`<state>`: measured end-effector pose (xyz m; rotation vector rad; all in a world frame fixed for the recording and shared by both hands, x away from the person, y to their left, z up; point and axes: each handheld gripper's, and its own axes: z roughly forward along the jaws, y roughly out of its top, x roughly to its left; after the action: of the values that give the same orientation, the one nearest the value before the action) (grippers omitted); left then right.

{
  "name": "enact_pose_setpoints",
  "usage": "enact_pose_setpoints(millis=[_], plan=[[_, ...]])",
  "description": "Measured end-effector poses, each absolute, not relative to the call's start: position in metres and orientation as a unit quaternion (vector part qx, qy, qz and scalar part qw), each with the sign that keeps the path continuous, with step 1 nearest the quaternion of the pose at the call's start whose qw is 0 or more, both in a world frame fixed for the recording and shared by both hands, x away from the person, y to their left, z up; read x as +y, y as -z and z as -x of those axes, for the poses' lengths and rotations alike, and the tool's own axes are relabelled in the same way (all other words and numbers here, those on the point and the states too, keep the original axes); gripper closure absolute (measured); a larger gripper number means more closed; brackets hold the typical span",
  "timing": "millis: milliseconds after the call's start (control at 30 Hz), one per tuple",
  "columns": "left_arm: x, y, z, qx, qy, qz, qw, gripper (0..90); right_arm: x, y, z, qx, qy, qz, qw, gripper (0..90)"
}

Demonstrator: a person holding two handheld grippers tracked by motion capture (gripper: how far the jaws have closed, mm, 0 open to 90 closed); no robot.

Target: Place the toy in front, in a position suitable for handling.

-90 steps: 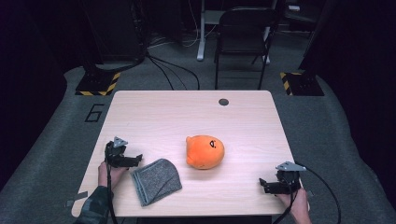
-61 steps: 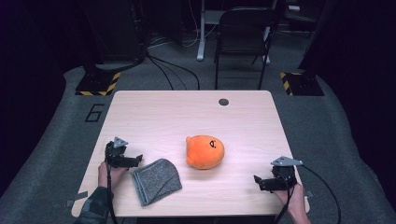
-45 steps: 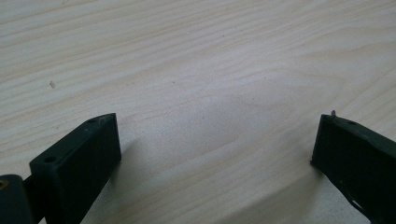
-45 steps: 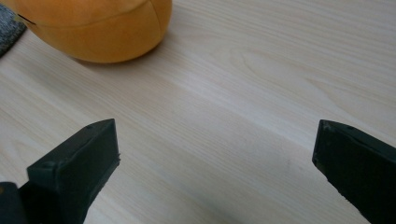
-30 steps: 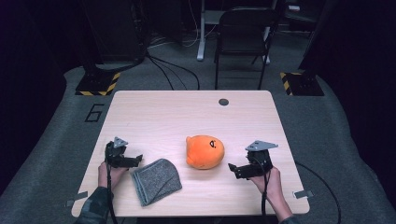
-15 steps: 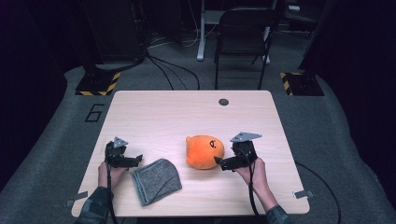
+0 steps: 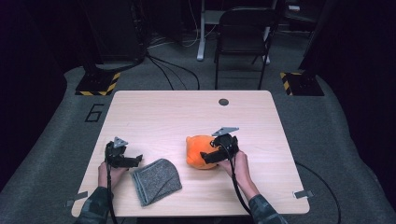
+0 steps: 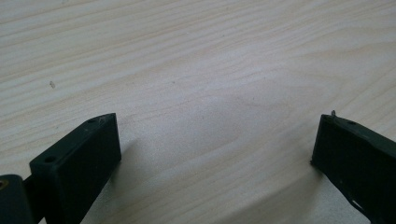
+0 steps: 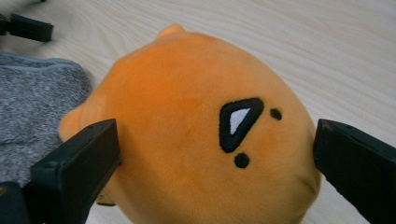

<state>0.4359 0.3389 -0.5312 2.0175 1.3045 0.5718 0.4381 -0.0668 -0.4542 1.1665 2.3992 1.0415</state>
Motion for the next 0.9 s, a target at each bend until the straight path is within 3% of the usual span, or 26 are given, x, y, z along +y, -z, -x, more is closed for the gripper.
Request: enact_pose_setpoints(millis=[300, 333, 400, 433, 667, 900], plan=[[0.339, 0.531, -0.436, 0.499, -0.219, -0.771, 0.329, 1.2, -0.067, 0.462, -0.438, 0.829, -0.355, -0.411, 0.136, 33.0], [0.339, 0.531, -0.436, 0.498, -0.218, -0.772, 0.329, 1.2, -0.069, 0.463, -0.437, 0.833, -0.355, -0.402, 0.134, 40.7], [0.339, 0.531, -0.436, 0.498, -0.219, -0.771, 0.33, 1.1, -0.069, 0.463, -0.437, 0.832, -0.357, -0.404, 0.129, 43.8], [0.339, 0.531, -0.436, 0.499, -0.219, -0.771, 0.33, 1.2, -0.07, 0.464, -0.436, 0.836, -0.36, -0.395, 0.128, 50.6], [0.339, 0.531, -0.436, 0.498, -0.218, -0.772, 0.33, 1.2, -0.067, 0.459, -0.429, 0.832, -0.377, -0.379, 0.146, 62.7], [0.339, 0.531, -0.436, 0.499, -0.218, -0.771, 0.33, 1.2, -0.067, 0.443, -0.423, 0.826, -0.401, -0.362, 0.162, 63.6]])
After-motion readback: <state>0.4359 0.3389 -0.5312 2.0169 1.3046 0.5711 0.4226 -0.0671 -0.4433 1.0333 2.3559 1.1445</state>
